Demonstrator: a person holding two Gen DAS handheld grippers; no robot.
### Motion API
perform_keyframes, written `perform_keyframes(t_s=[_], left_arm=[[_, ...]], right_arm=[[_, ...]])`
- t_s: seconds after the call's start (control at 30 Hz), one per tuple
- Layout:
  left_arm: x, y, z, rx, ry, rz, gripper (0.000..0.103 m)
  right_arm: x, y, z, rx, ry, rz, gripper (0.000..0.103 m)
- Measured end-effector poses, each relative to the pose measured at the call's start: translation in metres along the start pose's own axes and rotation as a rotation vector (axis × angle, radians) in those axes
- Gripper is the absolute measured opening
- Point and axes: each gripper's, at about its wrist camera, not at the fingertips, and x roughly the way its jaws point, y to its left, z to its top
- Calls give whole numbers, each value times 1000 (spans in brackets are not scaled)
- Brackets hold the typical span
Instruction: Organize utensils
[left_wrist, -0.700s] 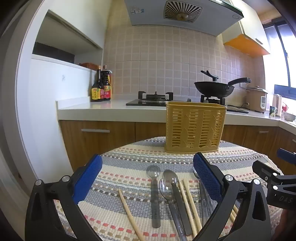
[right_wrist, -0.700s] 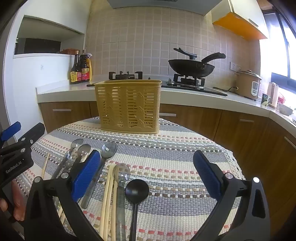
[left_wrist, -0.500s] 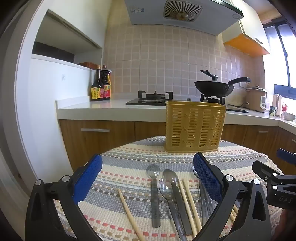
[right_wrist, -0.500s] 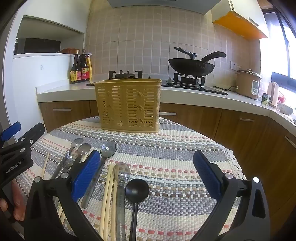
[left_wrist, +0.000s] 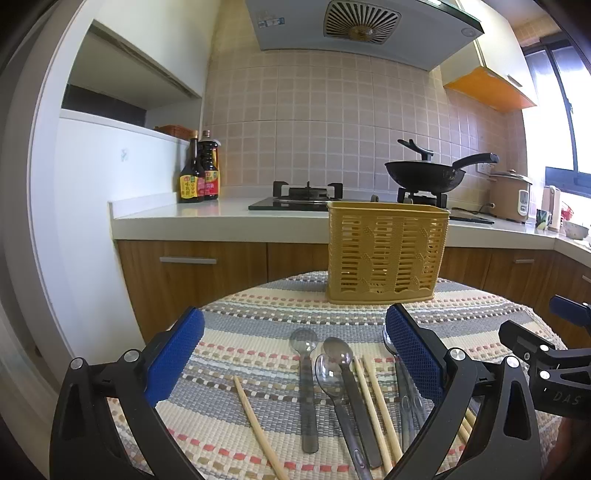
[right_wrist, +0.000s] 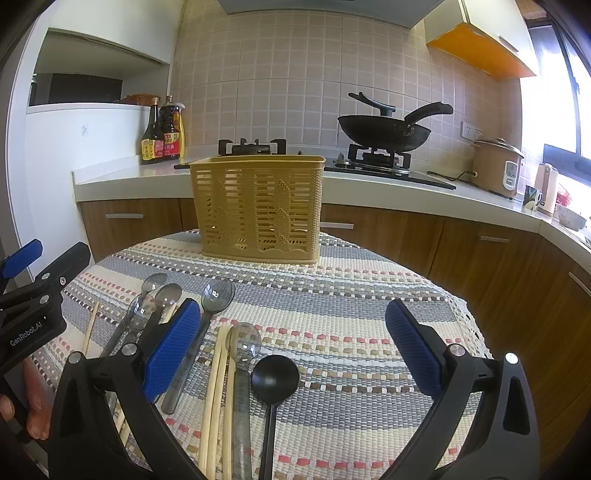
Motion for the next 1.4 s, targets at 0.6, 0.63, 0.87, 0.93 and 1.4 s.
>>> perform_keyframes(t_s=[0.6, 0.63, 0.87, 0.93, 1.4], left_arm=[[2, -1, -3, 0, 6, -1, 95], [3, 0, -3, -1, 7, -2, 95], [3, 0, -3, -2, 8, -1, 95], [3, 0, -3, -2, 8, -1, 95], [16, 14, -4, -89, 87, -102, 93]], right_arm=[[-1, 3, -2, 3, 9, 7, 96], [-1, 2, -2, 3, 9, 7, 96], [0, 2, -2, 3, 14, 10, 96], [0, 3, -2, 5, 14, 9, 96], [9, -12, 2, 70, 86, -23, 96]])
